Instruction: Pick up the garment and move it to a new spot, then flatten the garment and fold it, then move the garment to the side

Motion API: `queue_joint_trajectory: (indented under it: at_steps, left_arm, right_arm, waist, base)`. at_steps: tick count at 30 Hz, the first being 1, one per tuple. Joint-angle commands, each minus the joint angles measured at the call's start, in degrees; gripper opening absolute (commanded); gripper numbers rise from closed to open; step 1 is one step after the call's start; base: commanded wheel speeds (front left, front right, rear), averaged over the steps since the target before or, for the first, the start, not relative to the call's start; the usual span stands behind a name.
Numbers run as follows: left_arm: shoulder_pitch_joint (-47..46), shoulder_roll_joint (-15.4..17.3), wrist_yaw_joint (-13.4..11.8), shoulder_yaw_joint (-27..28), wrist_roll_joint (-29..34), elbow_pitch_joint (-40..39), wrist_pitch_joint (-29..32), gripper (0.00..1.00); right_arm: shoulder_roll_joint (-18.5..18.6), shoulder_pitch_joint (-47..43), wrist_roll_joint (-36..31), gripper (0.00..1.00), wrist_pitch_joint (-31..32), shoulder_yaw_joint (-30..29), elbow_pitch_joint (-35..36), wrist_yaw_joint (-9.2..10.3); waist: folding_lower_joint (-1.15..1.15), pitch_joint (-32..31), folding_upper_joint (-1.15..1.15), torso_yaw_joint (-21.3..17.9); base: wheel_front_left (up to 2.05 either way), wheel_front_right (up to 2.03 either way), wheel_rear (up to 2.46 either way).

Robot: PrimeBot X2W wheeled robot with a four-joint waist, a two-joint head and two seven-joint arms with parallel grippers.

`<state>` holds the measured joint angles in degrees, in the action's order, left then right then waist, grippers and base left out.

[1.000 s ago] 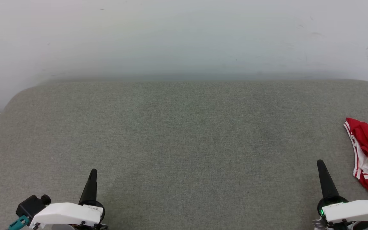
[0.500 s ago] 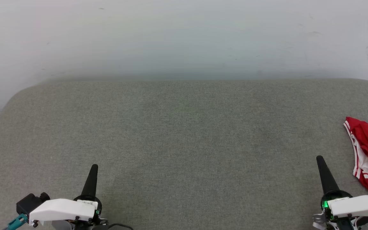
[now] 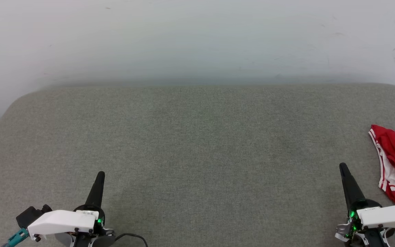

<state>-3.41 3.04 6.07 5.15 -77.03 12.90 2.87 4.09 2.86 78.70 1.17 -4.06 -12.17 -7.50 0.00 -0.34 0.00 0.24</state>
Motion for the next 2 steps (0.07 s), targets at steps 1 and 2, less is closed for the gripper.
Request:
queue_joint_trajectory:
  at_steps: [1,2]
  left_arm:
    - [-1.14,0.00,0.42,0.26,-1.45,-0.07,0.37,0.00]
    - [-1.20,-0.01,0.46,0.31,-1.95,-0.03,0.49,0.00]
  right_arm:
    - [0.26,1.29,1.44,0.00,0.47,-0.11,-0.03,0.01]
    - [0.25,1.38,1.92,0.00,0.66,-0.14,-0.09,0.01]
  waist:
    - [0.00,0.02,0.00,-0.01]
    - [0.00,0.04,0.00,-0.02]
  base:
    - [0.00,0.00,0.00]
    - [0.00,0.00,0.00]
